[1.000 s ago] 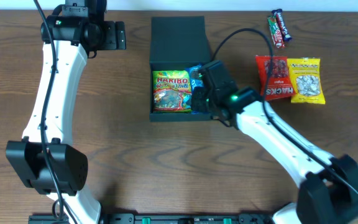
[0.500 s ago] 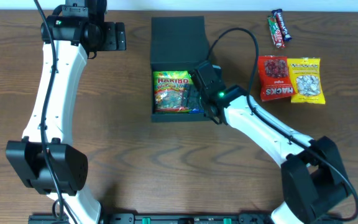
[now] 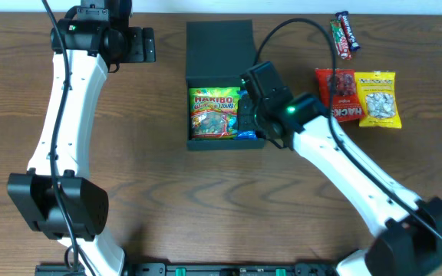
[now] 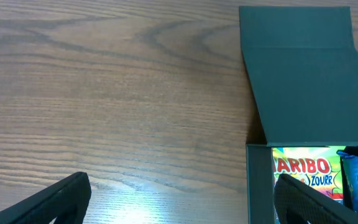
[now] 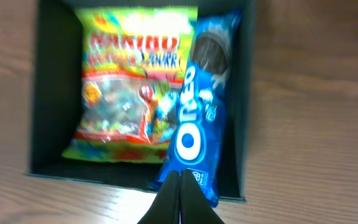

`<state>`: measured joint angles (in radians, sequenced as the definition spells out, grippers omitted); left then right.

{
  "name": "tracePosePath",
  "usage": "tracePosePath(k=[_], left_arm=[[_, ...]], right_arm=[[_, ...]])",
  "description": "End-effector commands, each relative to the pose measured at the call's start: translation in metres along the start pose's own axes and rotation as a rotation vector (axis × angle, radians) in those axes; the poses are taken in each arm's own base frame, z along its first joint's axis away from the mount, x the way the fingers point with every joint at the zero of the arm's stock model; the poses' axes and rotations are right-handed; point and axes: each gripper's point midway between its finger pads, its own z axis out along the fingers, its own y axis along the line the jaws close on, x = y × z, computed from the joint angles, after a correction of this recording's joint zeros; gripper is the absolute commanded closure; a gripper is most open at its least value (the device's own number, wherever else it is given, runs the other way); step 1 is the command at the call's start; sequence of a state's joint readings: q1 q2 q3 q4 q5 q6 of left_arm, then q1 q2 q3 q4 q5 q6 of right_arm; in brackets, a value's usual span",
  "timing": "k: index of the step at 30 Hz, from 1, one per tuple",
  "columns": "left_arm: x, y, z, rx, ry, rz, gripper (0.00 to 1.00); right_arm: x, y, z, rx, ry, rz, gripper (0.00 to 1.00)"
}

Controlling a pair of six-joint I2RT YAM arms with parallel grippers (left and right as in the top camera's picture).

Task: Pack container
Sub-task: 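Carry the Oreo pack into the box beside the Haribo bag, then move the right gripper to the yellow candy bag and grasp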

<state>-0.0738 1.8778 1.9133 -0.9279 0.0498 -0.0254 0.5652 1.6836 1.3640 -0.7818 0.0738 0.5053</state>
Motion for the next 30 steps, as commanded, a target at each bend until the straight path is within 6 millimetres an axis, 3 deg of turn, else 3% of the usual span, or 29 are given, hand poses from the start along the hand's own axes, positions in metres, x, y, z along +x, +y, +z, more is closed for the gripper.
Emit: tracePosePath(k=[1, 10, 15, 17, 19, 23, 24, 26, 28, 30], left_arm=[[-0.008, 0.000, -0.009, 0.005, -0.028, 0.002, 0.05], [-0.007, 0.000, -0.009, 0.004, -0.025, 0.002, 0.05], [-0.007, 0.000, -0.009, 0.004, -0.025, 0.002, 0.05], [-0.007, 0.000, -0.009, 0.004, -0.025, 0.002, 0.05], [-0.006, 0.000, -0.009, 0.004, -0.022, 0.002, 0.05], [-0.006, 0.000, -0.009, 0.004, -0.020, 0.002, 0.05], [-0.006, 0.000, -0.009, 0.004, -0.020, 0.002, 0.05], [-0.006, 0.000, -0.009, 0.004, -0.020, 0.002, 0.05], [-0.006, 0.000, -0.009, 0.004, -0.020, 0.002, 0.05], [-0.006, 0.000, -0.009, 0.004, -0.020, 0.002, 0.05]], right_arm=[[0.016, 0.000, 0.025, 0.005, 0.080, -0.039, 0.99], [0.047, -0.016, 0.069, 0.091, 0.222, -0.049, 0.99], [0.052, -0.024, 0.083, 0.133, 0.236, -0.055, 0.99], [0.045, -0.024, 0.082, 0.134, 0.212, -0.057, 0.99], [0.020, -0.018, 0.063, 0.109, 0.150, -0.043, 0.99], [-0.053, -0.018, 0.000, 0.065, -0.061, -0.041, 0.99], [-0.079, -0.031, -0.025, 0.084, -0.150, -0.034, 0.99], [-0.103, -0.059, -0.051, 0.128, -0.238, -0.016, 0.98], [-0.115, -0.100, -0.061, 0.181, -0.263, 0.021, 0.97], [-0.114, -0.140, -0.059, 0.237, -0.237, 0.084, 0.98]])
